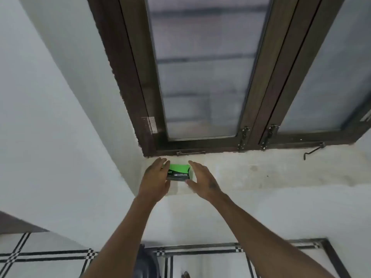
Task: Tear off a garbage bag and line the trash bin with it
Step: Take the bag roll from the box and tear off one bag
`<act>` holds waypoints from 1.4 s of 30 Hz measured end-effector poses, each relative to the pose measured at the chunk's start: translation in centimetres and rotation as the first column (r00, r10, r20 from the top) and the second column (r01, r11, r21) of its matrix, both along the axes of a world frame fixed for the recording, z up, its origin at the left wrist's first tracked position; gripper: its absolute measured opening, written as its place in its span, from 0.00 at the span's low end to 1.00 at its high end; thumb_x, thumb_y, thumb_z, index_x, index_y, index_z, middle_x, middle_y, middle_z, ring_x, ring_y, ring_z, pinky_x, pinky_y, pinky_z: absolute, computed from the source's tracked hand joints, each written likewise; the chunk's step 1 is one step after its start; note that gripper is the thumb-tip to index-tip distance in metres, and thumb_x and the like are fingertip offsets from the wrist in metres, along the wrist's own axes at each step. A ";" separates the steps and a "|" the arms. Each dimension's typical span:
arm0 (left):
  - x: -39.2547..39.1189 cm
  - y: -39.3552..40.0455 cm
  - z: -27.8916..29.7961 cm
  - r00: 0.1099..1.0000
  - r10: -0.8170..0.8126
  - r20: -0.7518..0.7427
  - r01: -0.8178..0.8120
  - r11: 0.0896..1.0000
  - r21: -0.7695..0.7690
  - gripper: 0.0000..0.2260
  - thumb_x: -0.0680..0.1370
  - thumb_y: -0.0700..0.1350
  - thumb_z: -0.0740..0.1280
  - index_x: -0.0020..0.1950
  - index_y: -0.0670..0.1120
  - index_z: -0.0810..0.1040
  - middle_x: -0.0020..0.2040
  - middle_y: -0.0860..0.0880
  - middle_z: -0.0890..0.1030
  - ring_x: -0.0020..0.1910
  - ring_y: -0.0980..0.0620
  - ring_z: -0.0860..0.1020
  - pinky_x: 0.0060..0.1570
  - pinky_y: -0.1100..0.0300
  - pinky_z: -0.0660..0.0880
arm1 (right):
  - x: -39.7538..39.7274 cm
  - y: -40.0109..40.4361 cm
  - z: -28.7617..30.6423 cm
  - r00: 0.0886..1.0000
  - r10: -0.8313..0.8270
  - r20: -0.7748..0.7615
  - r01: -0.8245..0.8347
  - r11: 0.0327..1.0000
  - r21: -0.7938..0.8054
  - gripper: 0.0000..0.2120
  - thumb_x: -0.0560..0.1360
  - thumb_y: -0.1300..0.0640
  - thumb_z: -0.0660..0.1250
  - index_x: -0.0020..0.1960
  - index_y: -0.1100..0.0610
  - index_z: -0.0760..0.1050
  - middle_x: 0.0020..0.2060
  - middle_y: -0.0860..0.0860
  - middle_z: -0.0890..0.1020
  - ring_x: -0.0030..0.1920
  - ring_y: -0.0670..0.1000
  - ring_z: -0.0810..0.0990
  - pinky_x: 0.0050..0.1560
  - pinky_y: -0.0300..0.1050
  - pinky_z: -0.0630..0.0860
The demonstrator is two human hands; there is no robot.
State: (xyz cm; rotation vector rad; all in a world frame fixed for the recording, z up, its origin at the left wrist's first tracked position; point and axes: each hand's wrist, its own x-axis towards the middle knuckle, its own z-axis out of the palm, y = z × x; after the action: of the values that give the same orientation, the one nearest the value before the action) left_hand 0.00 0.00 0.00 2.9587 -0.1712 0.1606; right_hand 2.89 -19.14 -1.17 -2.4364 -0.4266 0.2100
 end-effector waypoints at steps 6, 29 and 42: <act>3.4 0.8 -2.1 0.986 -0.040 -0.162 0.041 0.999 0.008 0.32 0.73 0.45 0.72 0.77 0.49 0.67 0.73 0.45 0.72 0.74 0.41 0.67 0.73 0.47 0.63 | 2.1 -0.6 -1.5 0.999 -0.017 -0.052 0.024 0.991 0.130 0.26 0.77 0.54 0.69 0.74 0.51 0.67 0.61 0.45 0.74 0.61 0.49 0.71 0.63 0.49 0.72; 8.7 -6.4 8.4 0.966 -0.259 0.024 0.245 0.935 0.258 0.27 0.58 0.48 0.83 0.55 0.48 0.83 0.49 0.48 0.83 0.49 0.42 0.79 0.43 0.51 0.79 | 6.6 -8.0 -1.7 0.980 -0.100 -0.170 0.153 0.929 0.336 0.25 0.67 0.62 0.75 0.64 0.54 0.77 0.54 0.49 0.84 0.54 0.52 0.81 0.53 0.44 0.80; 4.3 -0.7 -0.2 0.991 0.132 -0.034 -0.132 0.991 -0.011 0.26 0.63 0.47 0.81 0.58 0.47 0.79 0.48 0.46 0.82 0.50 0.40 0.80 0.45 0.52 0.74 | 5.3 -12.1 -2.0 0.988 -0.144 0.049 0.148 0.986 -0.078 0.09 0.70 0.50 0.72 0.49 0.50 0.77 0.43 0.45 0.78 0.47 0.49 0.73 0.39 0.40 0.65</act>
State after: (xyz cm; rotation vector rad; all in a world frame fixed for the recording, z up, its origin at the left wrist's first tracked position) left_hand 4.30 -0.66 -0.23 2.9579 0.0301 0.1294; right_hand 8.19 -31.25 -3.14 -2.5431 -0.2609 0.1135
